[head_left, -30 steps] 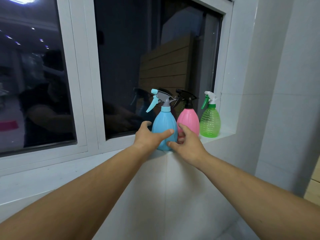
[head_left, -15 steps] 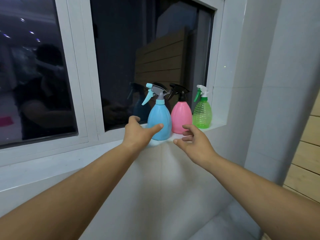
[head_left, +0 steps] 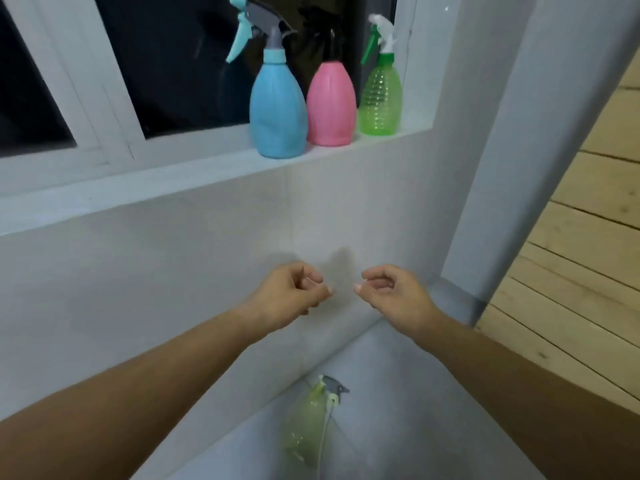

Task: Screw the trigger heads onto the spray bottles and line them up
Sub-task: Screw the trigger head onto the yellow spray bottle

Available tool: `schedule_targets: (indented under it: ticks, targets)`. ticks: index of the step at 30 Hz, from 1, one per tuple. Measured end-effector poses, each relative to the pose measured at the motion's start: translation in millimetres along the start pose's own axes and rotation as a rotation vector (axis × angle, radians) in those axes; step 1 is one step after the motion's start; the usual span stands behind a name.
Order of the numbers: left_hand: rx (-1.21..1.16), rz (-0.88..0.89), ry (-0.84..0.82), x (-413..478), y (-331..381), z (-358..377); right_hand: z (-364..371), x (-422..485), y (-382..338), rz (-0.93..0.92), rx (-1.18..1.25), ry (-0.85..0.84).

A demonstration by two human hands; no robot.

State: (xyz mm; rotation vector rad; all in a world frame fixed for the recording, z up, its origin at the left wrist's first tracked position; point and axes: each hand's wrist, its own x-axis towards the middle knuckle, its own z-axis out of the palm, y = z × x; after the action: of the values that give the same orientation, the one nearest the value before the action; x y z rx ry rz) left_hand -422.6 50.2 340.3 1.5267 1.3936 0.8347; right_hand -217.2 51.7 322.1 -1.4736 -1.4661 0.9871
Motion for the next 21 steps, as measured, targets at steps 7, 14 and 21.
schedule_targets:
  ticks: [7,14,21]
  targets:
    - [0.359,-0.307,-0.289,22.6,-115.5,46.1,36.8,-9.5,125.8,0.269,-0.064,-0.086]
    - [0.526,-0.508,-0.432,35.1,-210.3,89.4,84.7,7.9,231.0,0.444,-0.144,-0.151]
    - [0.464,-0.724,-0.300,41.2,-290.9,116.3,135.1,25.9,308.3,0.643,-0.044,-0.112]
